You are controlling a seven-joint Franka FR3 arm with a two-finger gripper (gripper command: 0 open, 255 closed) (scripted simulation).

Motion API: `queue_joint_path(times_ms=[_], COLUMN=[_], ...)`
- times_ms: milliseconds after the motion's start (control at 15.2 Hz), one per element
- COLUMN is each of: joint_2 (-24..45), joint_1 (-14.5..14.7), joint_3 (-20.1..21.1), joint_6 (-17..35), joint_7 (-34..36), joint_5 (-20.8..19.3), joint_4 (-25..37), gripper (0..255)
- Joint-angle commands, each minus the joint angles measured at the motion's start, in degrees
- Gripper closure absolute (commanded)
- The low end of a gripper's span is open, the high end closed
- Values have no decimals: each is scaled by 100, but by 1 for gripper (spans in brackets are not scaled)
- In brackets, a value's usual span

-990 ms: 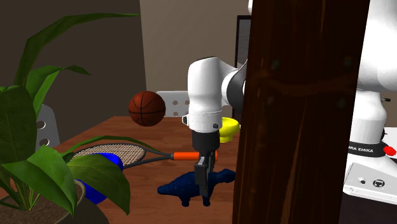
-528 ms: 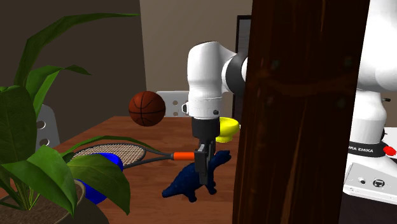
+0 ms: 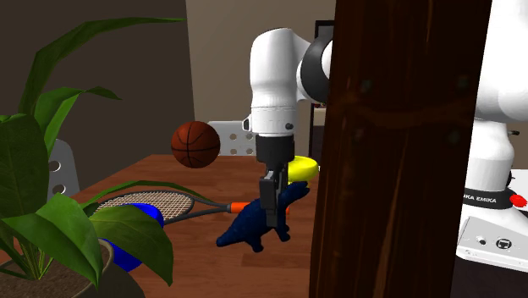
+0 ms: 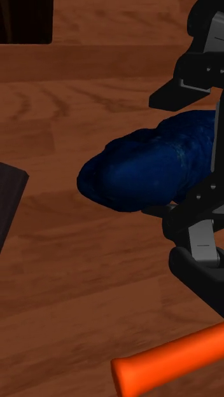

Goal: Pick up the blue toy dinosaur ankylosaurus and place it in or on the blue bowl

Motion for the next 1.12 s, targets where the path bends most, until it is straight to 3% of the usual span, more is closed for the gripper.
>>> queue_joint_path(times_ms=[0, 1056], joint_2=[-158, -1238], joint_1=[-1, 28], joint_3=[7, -81], joint_6=[-205, -1590], joint_7=[-35, -216], joint_5=[68, 399], joint_4=[55, 397], gripper=[255, 255])
